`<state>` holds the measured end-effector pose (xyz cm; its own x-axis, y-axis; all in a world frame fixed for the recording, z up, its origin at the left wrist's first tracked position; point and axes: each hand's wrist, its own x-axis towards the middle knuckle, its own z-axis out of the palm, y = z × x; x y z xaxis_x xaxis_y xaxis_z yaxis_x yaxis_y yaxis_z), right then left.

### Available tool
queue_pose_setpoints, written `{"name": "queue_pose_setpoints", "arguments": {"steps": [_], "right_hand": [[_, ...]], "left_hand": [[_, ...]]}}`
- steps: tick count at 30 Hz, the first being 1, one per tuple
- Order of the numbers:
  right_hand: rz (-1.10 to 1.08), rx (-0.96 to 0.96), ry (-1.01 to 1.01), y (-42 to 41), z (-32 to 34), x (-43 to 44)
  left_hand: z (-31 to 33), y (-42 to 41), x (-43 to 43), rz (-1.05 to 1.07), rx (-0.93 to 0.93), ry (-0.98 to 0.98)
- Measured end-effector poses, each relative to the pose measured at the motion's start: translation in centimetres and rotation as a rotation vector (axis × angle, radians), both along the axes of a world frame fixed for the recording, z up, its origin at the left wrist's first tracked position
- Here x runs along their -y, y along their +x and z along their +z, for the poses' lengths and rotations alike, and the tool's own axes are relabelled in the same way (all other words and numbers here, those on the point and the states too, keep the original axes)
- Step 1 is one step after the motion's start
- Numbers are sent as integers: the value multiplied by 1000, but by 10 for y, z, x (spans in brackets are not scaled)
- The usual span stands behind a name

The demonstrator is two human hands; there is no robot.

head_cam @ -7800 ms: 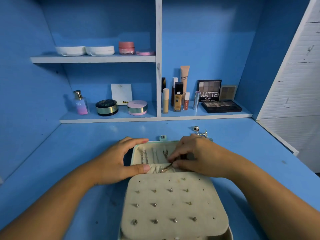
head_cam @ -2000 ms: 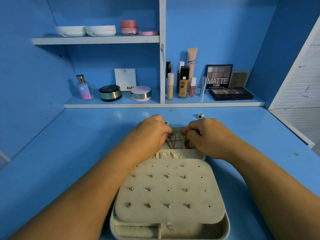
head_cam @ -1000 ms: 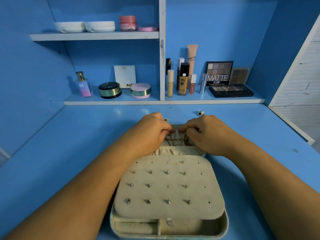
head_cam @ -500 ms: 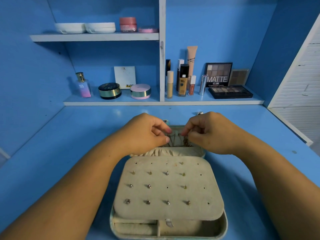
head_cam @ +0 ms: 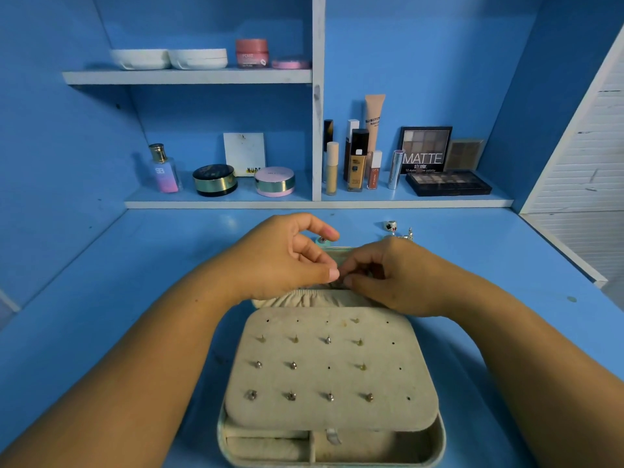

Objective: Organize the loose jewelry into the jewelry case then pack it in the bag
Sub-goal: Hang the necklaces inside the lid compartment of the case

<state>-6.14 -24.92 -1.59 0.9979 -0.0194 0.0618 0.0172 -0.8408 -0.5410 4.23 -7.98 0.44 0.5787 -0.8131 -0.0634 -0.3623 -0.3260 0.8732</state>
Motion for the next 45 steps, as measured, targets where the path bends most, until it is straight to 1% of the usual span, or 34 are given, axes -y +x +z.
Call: {"name": "queue_pose_setpoints", "arguments": {"steps": [1, 3, 5, 7, 11, 17, 21, 24, 27, 33, 35, 39, 40, 43, 45], "right_hand": [[-10, 3, 20, 0, 0, 1], [-33, 11, 51, 0, 0, 3], [-59, 33, 80, -1, 1, 5], [-76, 62, 115, -2, 2, 6], [-70, 60, 126, -2, 3, 5], [-83, 66, 123, -3, 3, 6], [-59, 46, 140, -5, 5, 3], [-48, 13, 216, -5, 6, 2], [-92, 22, 267, -4, 6, 6], [-24, -46, 18, -4, 3, -7], [-21, -61, 8, -5, 4, -8], [-30, -12, 91, -5, 5, -4], [-37, 5, 85, -5, 4, -3], [-18, 12, -23, -5, 2, -2], [7, -15, -6, -4, 2, -2]], "left_hand": [[0, 1, 0, 6, 27, 9], [-1, 3, -3, 9, 146, 72], [-1, 5, -6, -36, 281, 204], [0, 7, -10, -96, 340, 311], [-1, 8, -13, -126, 346, 345], [-4, 11, -12, -147, 303, 304], [-4, 13, -13, -171, 324, 298], [-6, 14, -13, -169, 331, 297], [-6, 15, -14, -167, 333, 293], [-5, 13, -14, -171, 336, 307], [-5, 13, -13, -170, 335, 308], [-4, 13, -14, -172, 318, 306], [-4, 13, -14, -174, 317, 308], [-4, 12, -13, -175, 328, 315], [-4, 12, -13, -172, 333, 323]]}}
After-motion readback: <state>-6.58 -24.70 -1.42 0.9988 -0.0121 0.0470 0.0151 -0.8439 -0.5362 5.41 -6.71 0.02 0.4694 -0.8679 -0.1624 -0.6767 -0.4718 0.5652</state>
